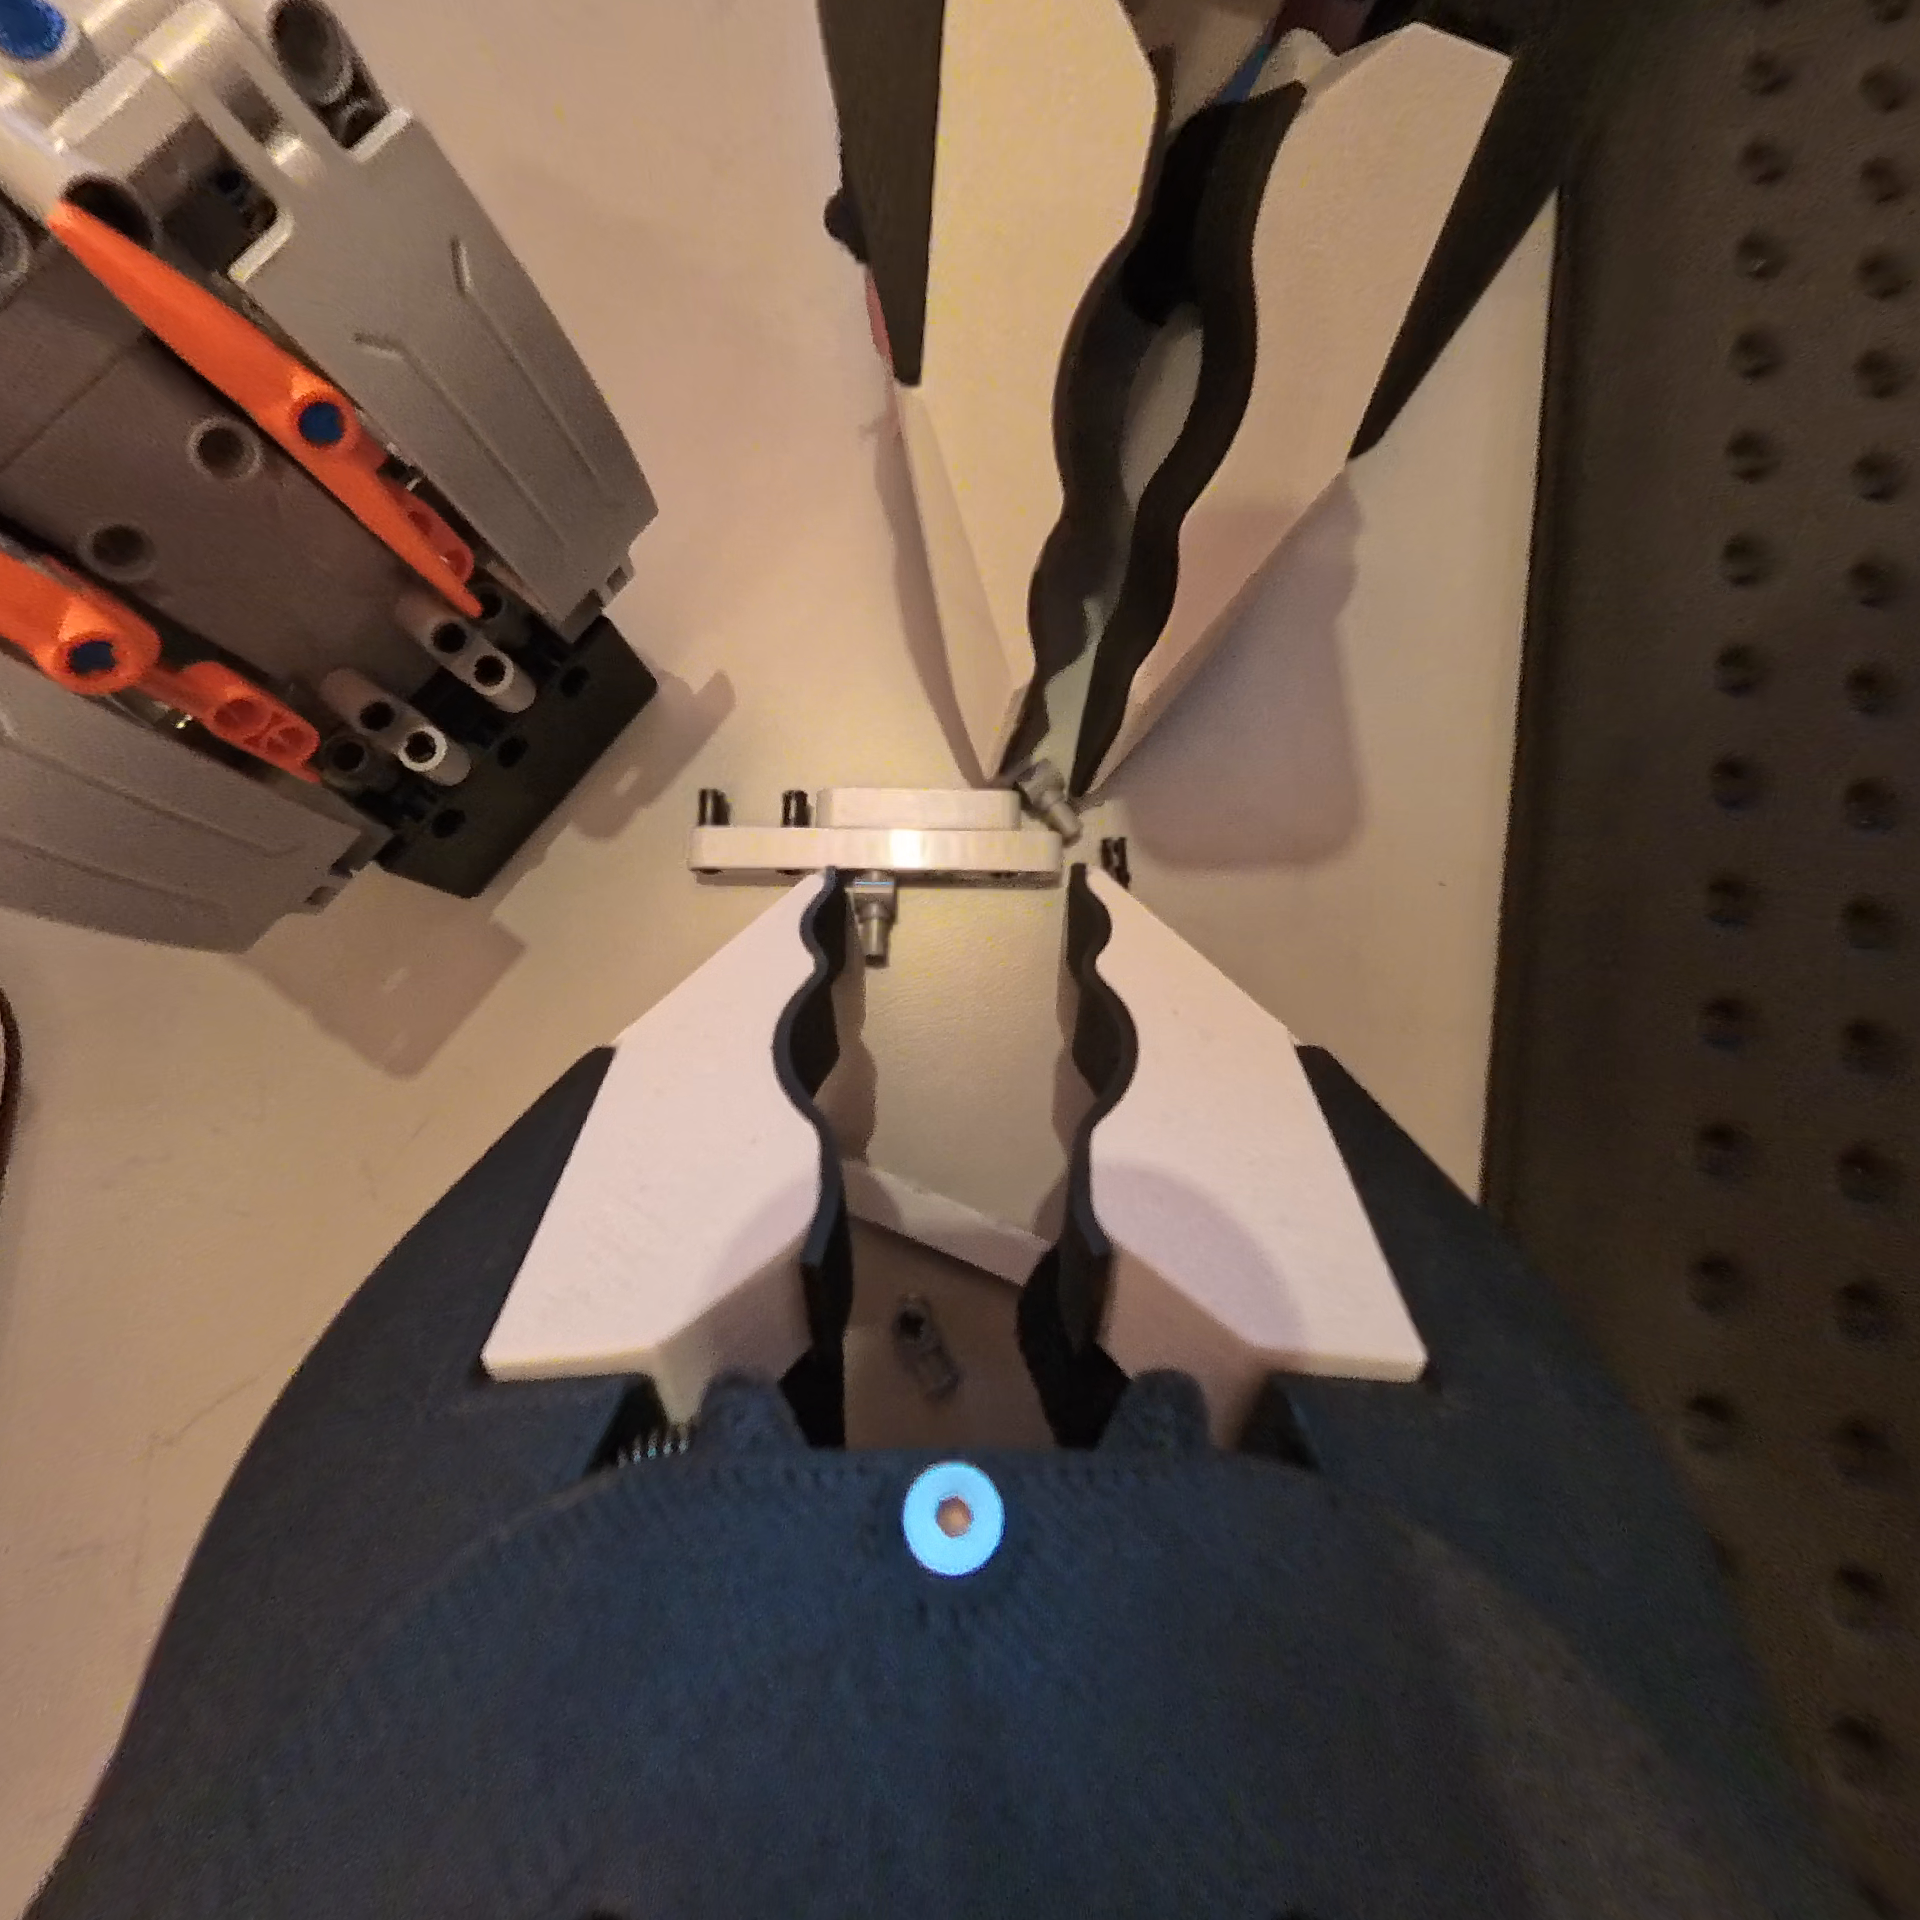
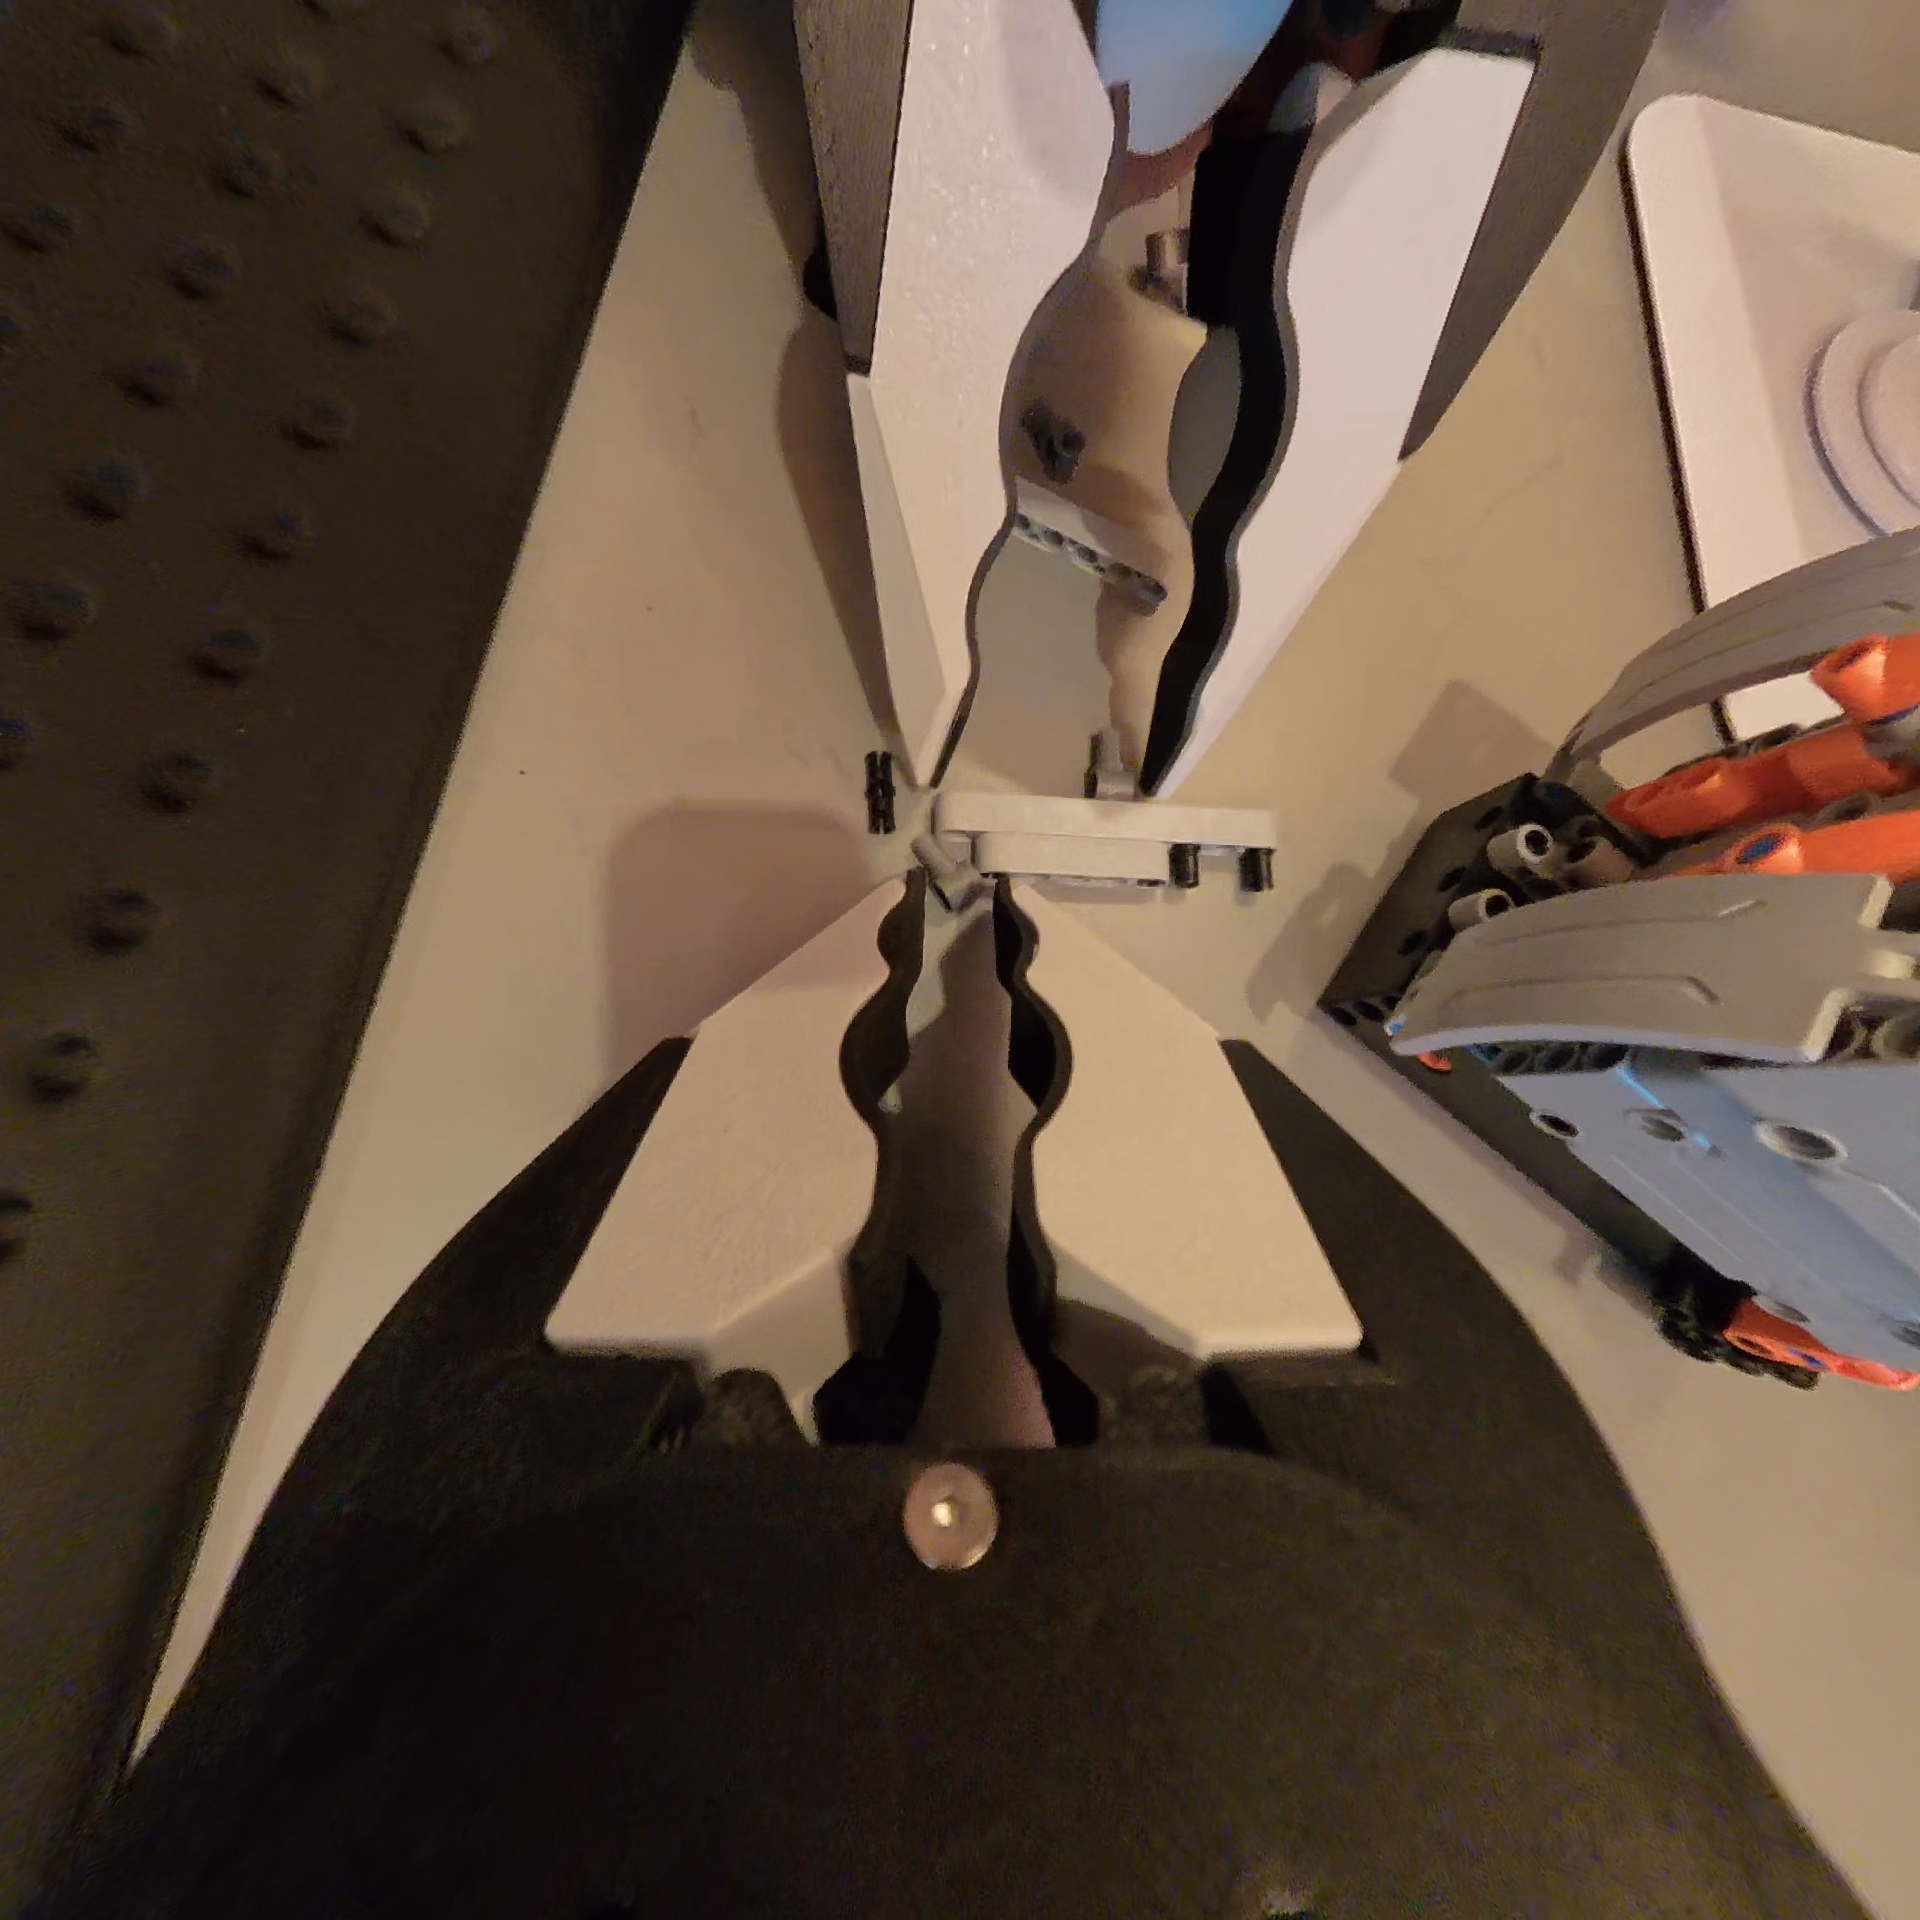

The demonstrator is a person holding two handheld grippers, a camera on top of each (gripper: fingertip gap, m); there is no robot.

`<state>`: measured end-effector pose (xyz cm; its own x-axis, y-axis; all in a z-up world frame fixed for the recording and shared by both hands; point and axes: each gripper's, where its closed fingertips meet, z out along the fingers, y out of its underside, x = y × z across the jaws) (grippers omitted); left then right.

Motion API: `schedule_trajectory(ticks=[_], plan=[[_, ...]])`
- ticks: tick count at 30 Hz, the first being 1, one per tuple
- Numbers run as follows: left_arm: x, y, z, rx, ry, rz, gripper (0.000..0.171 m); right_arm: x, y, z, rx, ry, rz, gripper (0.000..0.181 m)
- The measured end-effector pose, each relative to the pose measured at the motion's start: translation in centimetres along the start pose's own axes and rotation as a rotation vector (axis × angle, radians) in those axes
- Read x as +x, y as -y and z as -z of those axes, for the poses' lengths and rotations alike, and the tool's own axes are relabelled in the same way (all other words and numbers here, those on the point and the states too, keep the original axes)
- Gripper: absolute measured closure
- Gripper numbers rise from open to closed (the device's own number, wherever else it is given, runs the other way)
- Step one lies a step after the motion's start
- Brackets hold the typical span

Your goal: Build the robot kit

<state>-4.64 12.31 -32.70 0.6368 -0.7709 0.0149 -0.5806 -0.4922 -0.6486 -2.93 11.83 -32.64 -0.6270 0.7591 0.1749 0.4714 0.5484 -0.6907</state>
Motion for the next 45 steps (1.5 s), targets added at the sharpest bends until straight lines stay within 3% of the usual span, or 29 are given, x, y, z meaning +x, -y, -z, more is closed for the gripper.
schedule_trajectory(ticks=[15, 38, 45], plan=[[0.0, -0.1, -0.5, -0.017, 0.014, 0.004, 0.133, -0.4, -0.1, -0.3, -0.008, 0.029, -0.017, 0.181], [0.0, -0.4, -0.3, -0.035, 0.03, 0.018, 0.133, -0.1, 0.1, 0.2, 0.008, 0.046, -0.08, 0.175], [0.0, -0.4, -0.3, -0.037, 0.032, 0.02, 0.133, 0.1, -0.5, 0.0, -0.038, 0.022, -0.083, 0.18]])
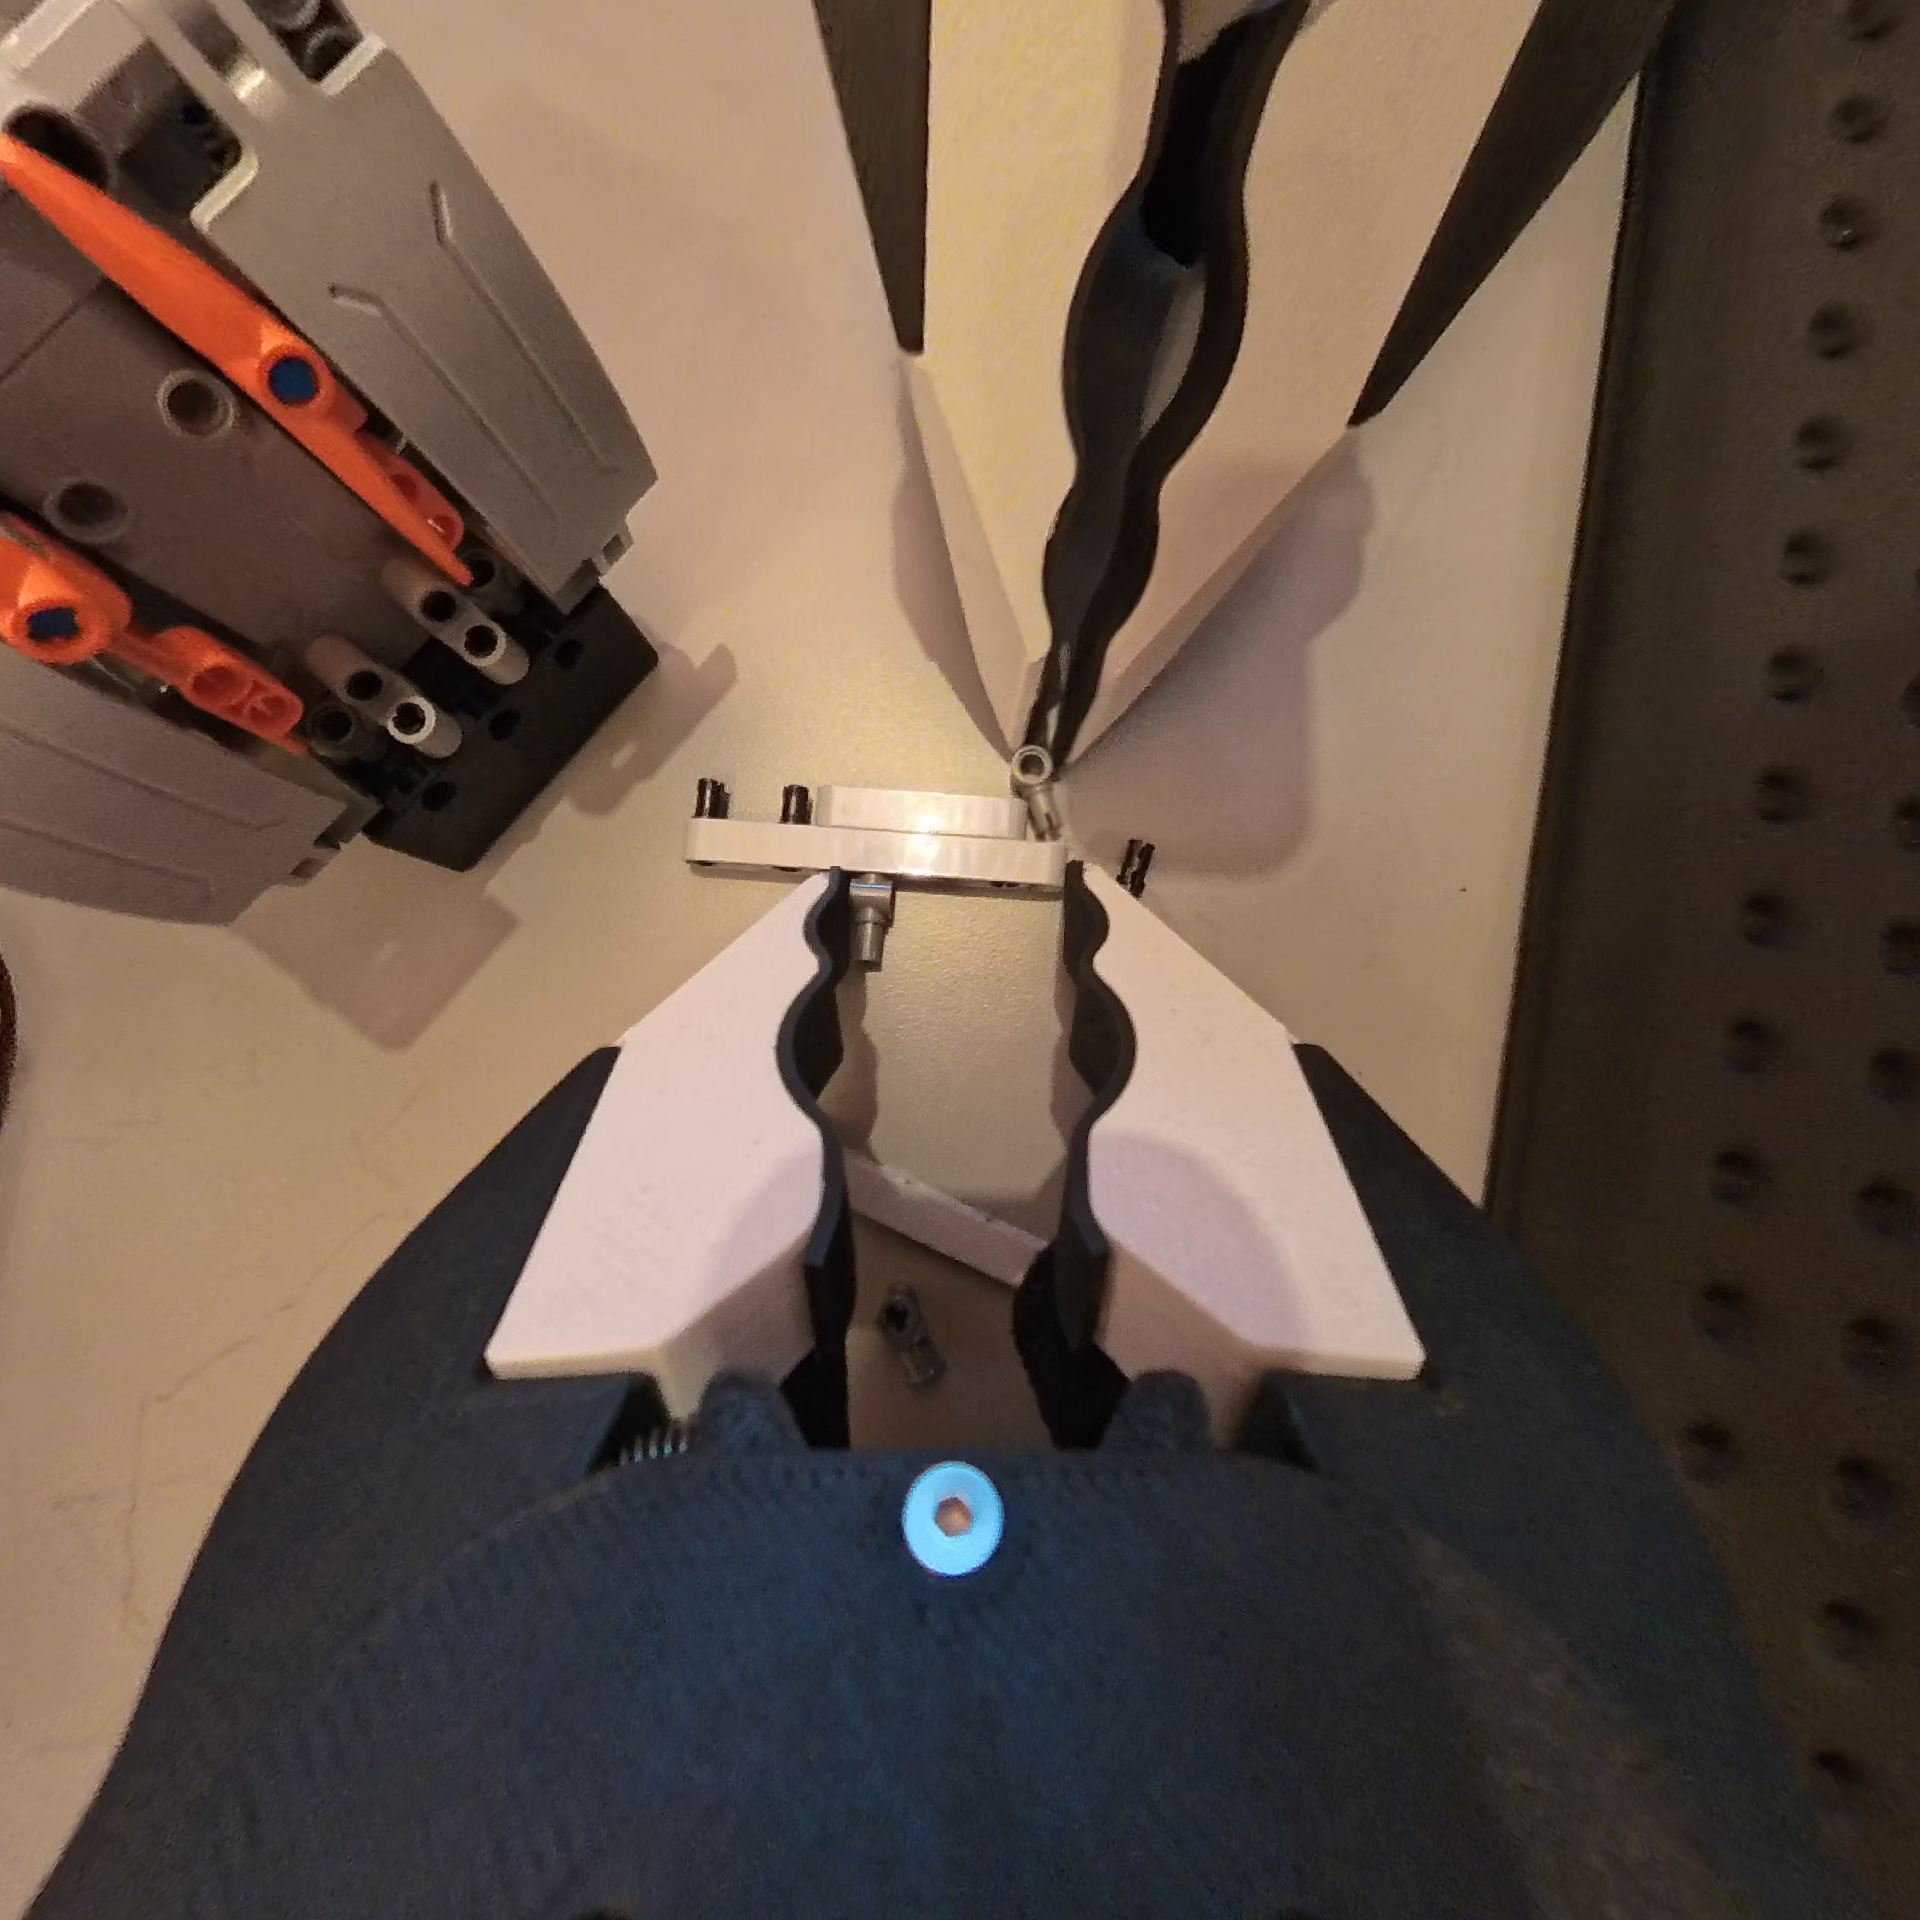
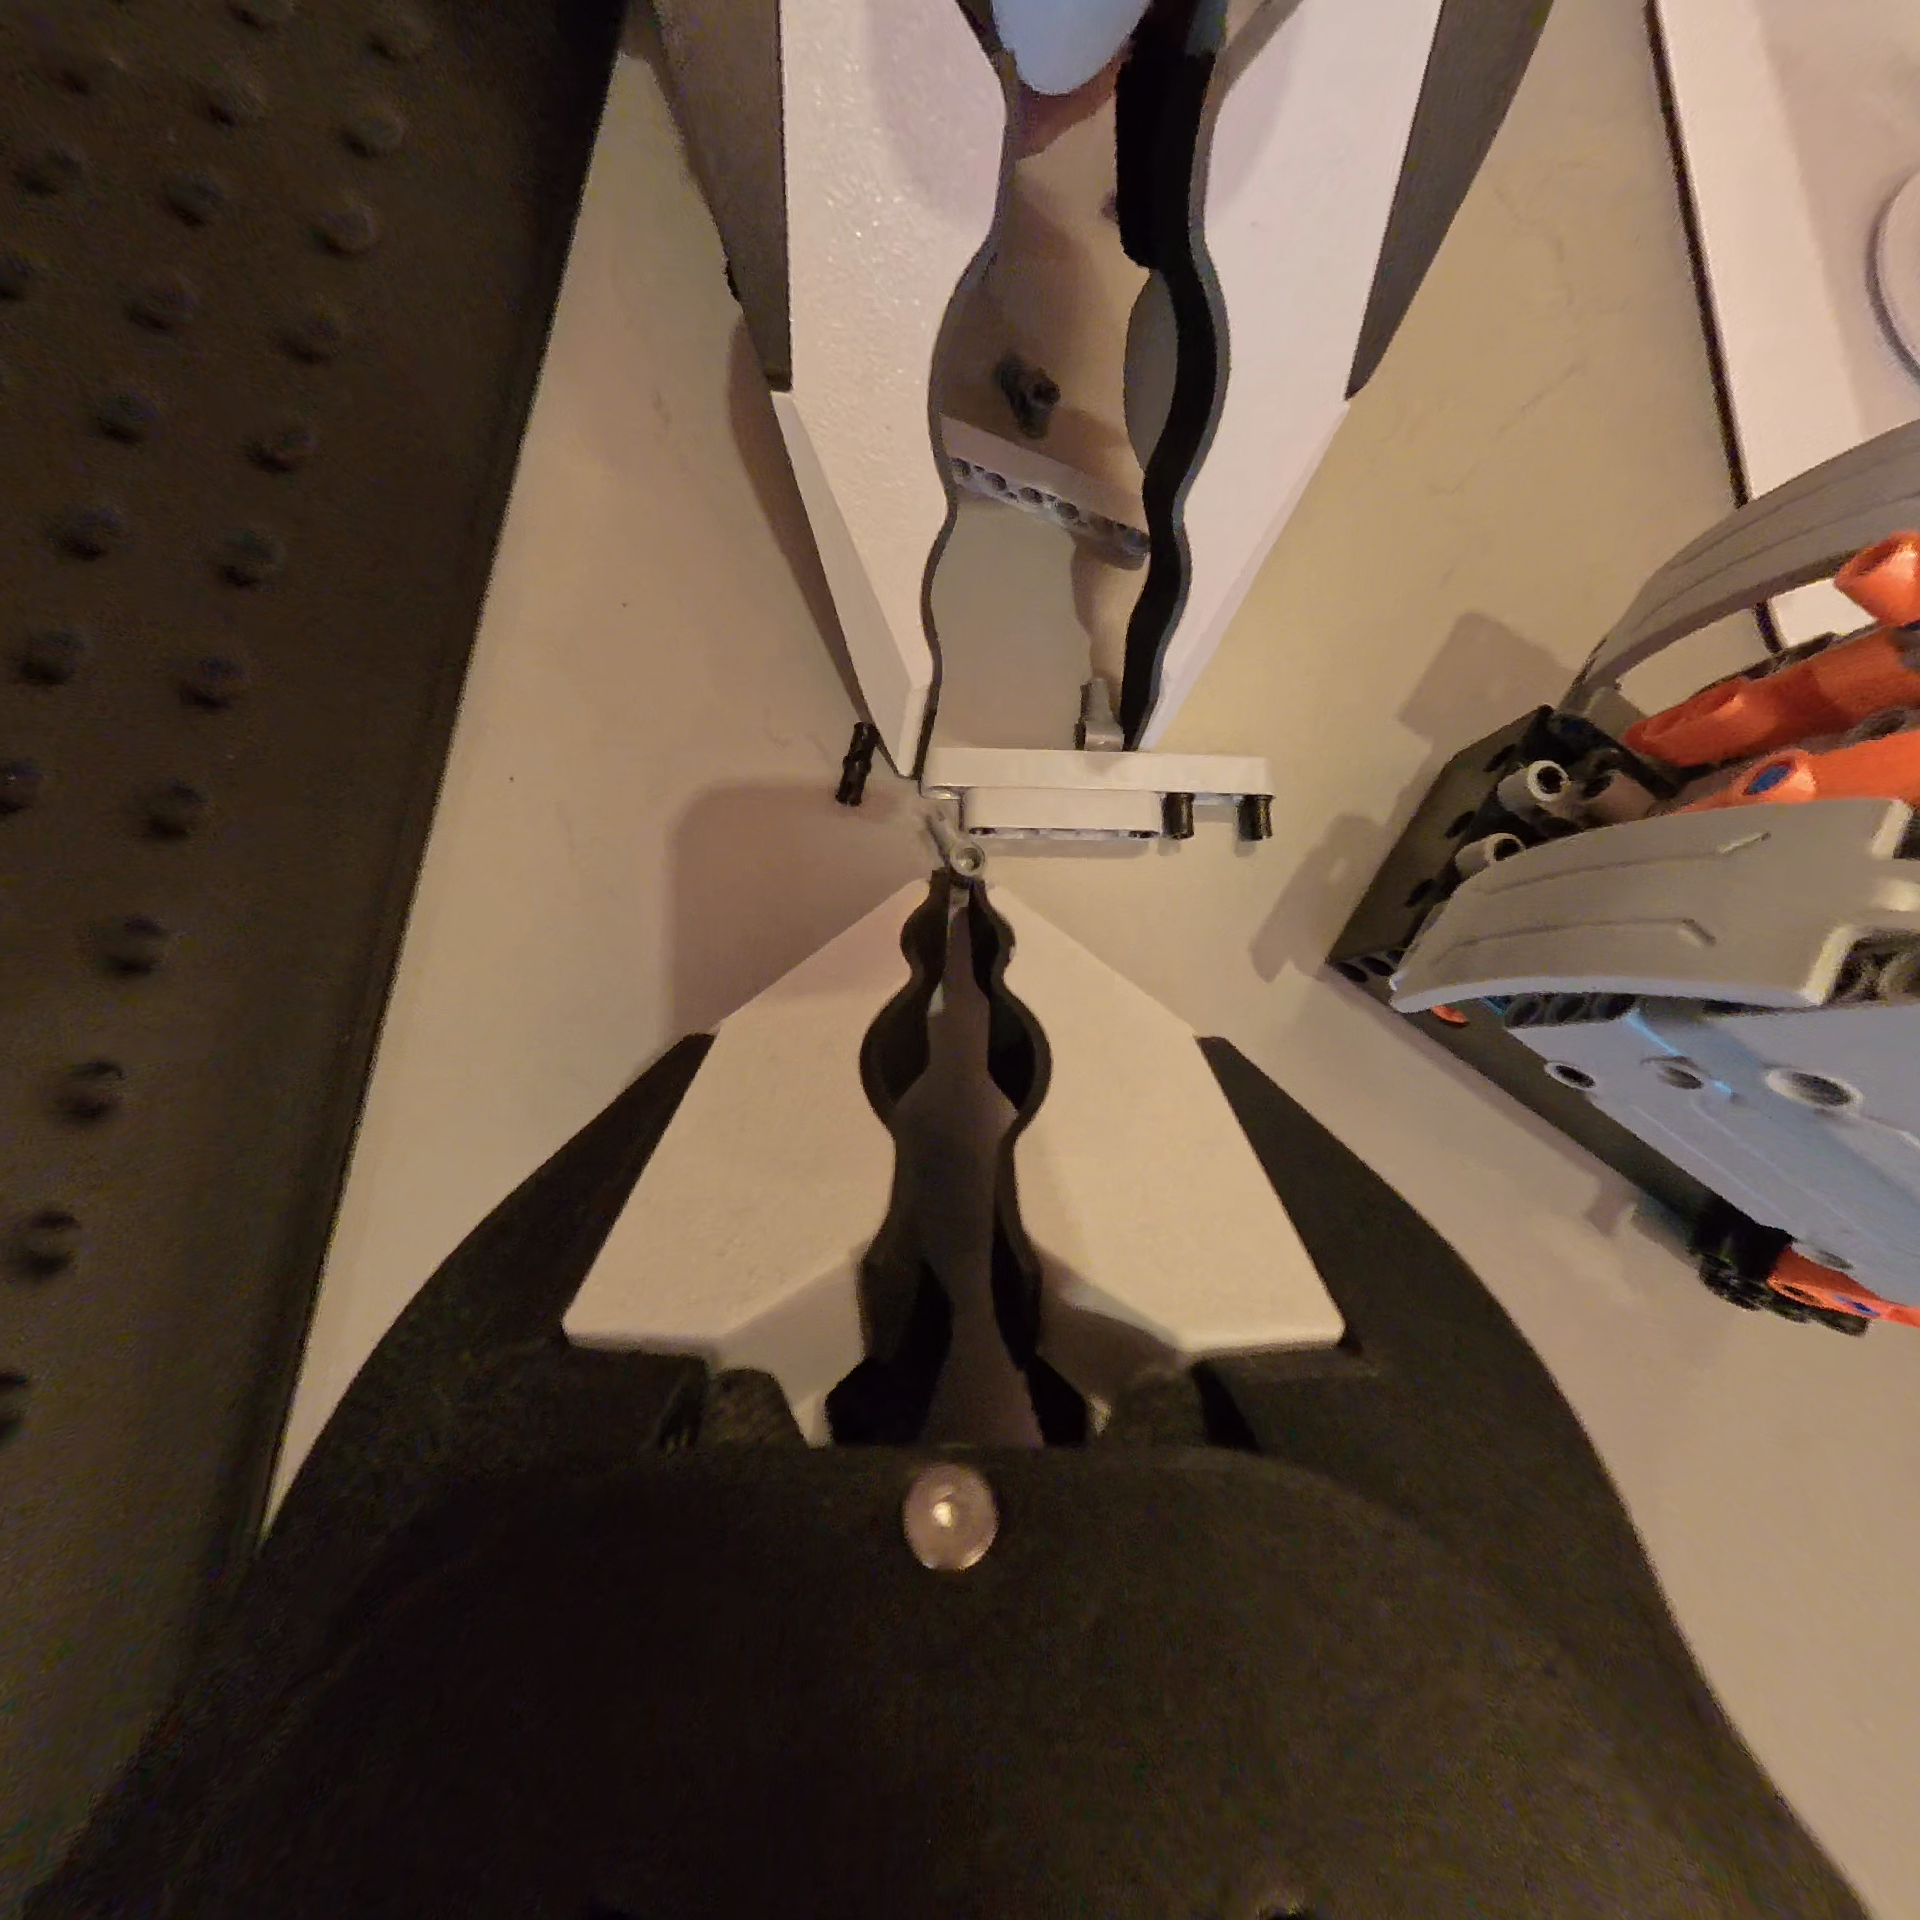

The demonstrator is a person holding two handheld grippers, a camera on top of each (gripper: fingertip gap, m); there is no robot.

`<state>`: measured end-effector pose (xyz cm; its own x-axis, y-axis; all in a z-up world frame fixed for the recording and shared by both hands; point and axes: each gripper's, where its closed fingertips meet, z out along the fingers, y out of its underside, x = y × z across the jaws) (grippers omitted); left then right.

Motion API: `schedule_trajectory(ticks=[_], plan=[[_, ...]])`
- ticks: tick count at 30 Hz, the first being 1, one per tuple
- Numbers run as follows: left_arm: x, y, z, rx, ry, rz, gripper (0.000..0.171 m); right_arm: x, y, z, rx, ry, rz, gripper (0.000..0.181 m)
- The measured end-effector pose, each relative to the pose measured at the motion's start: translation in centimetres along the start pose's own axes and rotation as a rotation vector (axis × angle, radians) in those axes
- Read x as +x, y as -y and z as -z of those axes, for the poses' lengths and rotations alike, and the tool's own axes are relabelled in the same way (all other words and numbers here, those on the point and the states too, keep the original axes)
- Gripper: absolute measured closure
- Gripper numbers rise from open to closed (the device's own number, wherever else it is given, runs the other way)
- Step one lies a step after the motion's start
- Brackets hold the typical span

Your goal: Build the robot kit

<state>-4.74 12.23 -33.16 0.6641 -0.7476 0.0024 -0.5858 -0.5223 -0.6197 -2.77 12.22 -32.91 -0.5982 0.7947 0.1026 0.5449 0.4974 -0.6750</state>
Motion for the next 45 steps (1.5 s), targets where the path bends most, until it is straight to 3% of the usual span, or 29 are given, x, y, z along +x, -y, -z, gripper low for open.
schedule_trajectory(ticks=[9, 13, 45], plan=[[-0.05, -0.01, 0.02, -0.002, -0.005, 0.01, 0.133, 0.46, 0.25, -0.02, 0.017, -0.024, 0.033, 0.164], [-0.02, -0.03, 0.05, -0.004, -0.005, 0.01, 0.133, 0.35, 0.25, -0.29, 0.019, -0.009, 0.033, 0.175], [-0.61, 0.23, -0.18, 0.019, 0.086, 0.051, 0.133, 0.42, 0.11, -0.25, -0.078, -0.073, -0.299, 0.179]])
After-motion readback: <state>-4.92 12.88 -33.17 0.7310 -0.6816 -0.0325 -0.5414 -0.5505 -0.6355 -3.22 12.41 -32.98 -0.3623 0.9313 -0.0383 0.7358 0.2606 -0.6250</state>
